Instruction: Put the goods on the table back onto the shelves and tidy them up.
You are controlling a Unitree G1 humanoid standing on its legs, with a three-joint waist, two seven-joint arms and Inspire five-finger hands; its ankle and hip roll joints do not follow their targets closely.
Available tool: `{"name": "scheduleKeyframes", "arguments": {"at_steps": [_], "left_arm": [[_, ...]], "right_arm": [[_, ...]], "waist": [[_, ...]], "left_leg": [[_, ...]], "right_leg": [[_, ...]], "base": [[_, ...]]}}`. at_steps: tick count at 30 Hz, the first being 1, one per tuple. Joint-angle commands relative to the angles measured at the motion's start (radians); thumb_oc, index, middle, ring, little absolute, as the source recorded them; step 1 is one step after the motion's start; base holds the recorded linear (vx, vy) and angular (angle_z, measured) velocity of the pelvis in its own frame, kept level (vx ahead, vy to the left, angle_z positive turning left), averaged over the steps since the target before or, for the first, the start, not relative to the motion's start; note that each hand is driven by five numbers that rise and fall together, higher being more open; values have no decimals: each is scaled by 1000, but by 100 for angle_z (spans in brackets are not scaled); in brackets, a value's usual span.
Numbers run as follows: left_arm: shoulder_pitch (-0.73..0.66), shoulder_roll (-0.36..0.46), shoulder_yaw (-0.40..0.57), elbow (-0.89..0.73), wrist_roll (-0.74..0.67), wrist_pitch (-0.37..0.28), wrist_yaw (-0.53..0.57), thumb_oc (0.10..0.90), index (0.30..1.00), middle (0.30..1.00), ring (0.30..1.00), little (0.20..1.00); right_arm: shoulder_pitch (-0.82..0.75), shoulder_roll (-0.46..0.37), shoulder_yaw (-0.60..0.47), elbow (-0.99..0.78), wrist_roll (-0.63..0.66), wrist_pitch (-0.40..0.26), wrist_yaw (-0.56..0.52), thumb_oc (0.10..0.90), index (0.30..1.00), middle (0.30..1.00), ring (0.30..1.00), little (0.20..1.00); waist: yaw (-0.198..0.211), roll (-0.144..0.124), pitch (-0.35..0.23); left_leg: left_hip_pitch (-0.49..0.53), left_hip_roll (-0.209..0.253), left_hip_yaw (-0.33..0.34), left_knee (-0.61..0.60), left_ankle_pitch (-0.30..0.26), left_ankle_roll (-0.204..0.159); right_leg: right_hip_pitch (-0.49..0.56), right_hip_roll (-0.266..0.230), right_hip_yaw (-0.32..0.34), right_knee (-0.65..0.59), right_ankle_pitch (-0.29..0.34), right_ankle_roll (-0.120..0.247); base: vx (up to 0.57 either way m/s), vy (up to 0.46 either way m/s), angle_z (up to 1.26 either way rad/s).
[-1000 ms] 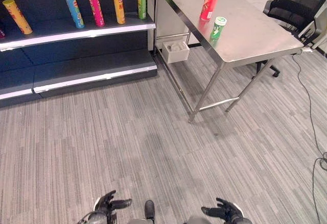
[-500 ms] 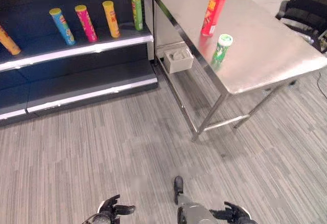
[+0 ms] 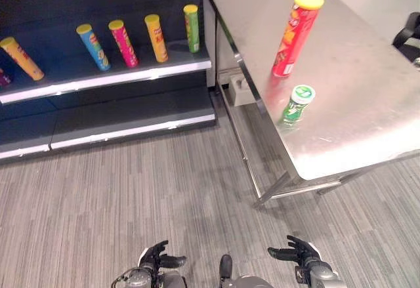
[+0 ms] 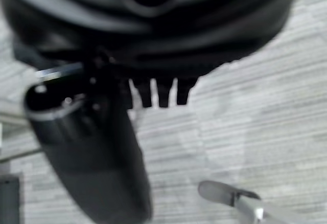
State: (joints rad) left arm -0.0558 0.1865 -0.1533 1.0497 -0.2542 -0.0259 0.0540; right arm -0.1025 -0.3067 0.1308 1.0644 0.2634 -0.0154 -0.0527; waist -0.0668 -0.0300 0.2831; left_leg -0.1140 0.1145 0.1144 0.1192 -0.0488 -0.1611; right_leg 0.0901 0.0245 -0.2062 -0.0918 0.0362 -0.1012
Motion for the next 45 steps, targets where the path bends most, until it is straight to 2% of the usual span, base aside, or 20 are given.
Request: {"name": "scheduleKeyframes", "arguments": {"at_steps": [1,4,7,11,15,18,21,23,24,25,27,28,30,32,33,34,38,45], "left_arm": [[5,40,-25,-12,5,-27,18,800,900,900,900,900],[11,45,-29,-12,6,-28,18,800,900,900,900,900],[13,53,-16,20,23,-25,19,800,900,900,900,900],[17,74,11,32,23,-27,29,800,900,900,900,900],[29,93,38,27,20,-30,32,800,900,900,900,900],[38,104,60,-9,2,-37,42,800,900,900,900,900],[43,106,69,-46,-3,-46,52,800,900,900,900,900],[42,107,65,-60,-6,-49,53,800,900,900,900,900],[36,105,66,-73,-2,-50,54,800,900,900,900,900],[30,106,69,-78,1,-52,57,800,900,900,900,900],[27,110,71,-79,2,-52,65,800,900,900,900,900],[43,108,83,-95,4,-46,59,800,900,900,900,900],[50,98,89,-97,7,-44,55,800,900,900,900,900],[63,98,86,-100,15,-40,41,800,900,900,900,900],[63,97,86,-100,15,-40,41,800,900,900,900,900],[72,98,75,-91,21,-37,22,800,900,900,900,900],[90,91,53,-82,24,-31,-7,800,900,900,900,900],[97,91,30,-65,17,-31,-27,800,900,900,900,900]], "right_arm": [[55,-68,2,-9,8,-13,-7,800,900,900,900,900],[60,-59,3,-16,-1,-15,-8,800,900,900,900,900],[58,-46,-13,-18,9,-12,-8,800,900,900,900,900],[63,-37,-45,-13,33,-12,-17,800,900,900,900,900],[75,-71,-156,-61,100,-29,-56,800,900,900,900,900],[85,-119,-281,-159,168,-68,-118,800,900,900,900,900],[83,-193,-368,-305,131,-102,-181,800,900,900,900,900],[78,-217,-392,-340,120,-111,-203,800,900,900,900,900],[81,-270,-449,-493,65,-121,-245,800,900,900,900,900],[88,-290,-485,-558,52,-131,-254,800,900,900,900,900],[92,-310,-510,-579,36,-138,-277,800,900,900,900,900],[110,-322,-555,-721,16,-153,-289,800,900,900,900,900],[125,-343,-597,-829,-5,-173,-274,800,900,900,900,900],[121,-389,-634,-908,36,-198,-238,800,900,900,900,900],[121,-389,-634,-908,36,-198,-238,800,900,900,900,900],[93,-440,-624,-956,104,-223,-178,800,900,900,900,900],[37,-529,-556,-969,176,-226,-84,800,900,900,900,900],[-32,-635,-408,-946,231,-185,36,800,900,900,900,900]], "waist": [[34,33,-41],[30,37,-54],[24,34,-77],[25,27,-85],[14,30,-81],[5,38,-71],[-5,43,-39],[-9,48,-31],[-17,50,-32],[-23,46,-35],[-27,40,-34],[-28,29,-50],[-29,21,-77],[-27,18,-94],[-28,18,-94],[-22,10,-104],[-10,4,-123],[10,3,-129]], "left_leg": [[48,-58,-86,-117,137,62],[110,-68,-90,-162,124,68],[166,-80,-48,-206,104,86],[198,-99,-14,-206,62,115],[213,-113,11,-206,39,139],[222,-119,25,-206,27,151],[239,-126,43,-206,14,166],[240,-125,44,-206,13,167],[245,-124,41,-206,2,159],[246,-124,35,-206,-3,155],[247,-127,27,-206,-4,153],[248,-117,17,-206,5,146],[245,-106,13,-206,7,134],[245,-91,4,-206,10,122],[245,-91,3,-206,10,122],[246,-81,-5,-206,21,111],[257,-64,-14,-206,17,95],[256,-44,-21,-206,30,73]], "right_leg": [[0,-61,39,5,-53,202],[7,-68,47,5,-51,202],[17,-88,63,5,-47,218],[9,-114,101,30,-44,241],[-29,-133,129,103,-55,264],[-75,-139,141,186,-59,283],[-160,-160,140,317,-13,314],[-180,-162,146,354,-15,316],[-207,-167,155,319,-12,311],[-210,-167,157,271,1,307],[-207,-166,160,227,11,300],[-163,-159,173,156,-6,294],[-120,-146,172,106,-16,287],[-76,-137,145,60,-16,280],[-75,-137,144,59,-16,280],[-49,-128,130,34,-14,269],[-8,-114,107,8,-28,259],[10,-100,78,5,-41,245]], "base": [[192,81,-40],[152,111,-52],[127,202,-37],[86,194,-45],[33,138,-18],[6,125,-27],[-35,106,-27],[-4,39,-35],[65,-5,-27],[108,-57,-13],[82,-73,-10],[113,-114,-7],[151,-155,33],[98,-125,62],[44,-134,35],[63,-119,26],[65,-116,20],[20,-72,12]]}}
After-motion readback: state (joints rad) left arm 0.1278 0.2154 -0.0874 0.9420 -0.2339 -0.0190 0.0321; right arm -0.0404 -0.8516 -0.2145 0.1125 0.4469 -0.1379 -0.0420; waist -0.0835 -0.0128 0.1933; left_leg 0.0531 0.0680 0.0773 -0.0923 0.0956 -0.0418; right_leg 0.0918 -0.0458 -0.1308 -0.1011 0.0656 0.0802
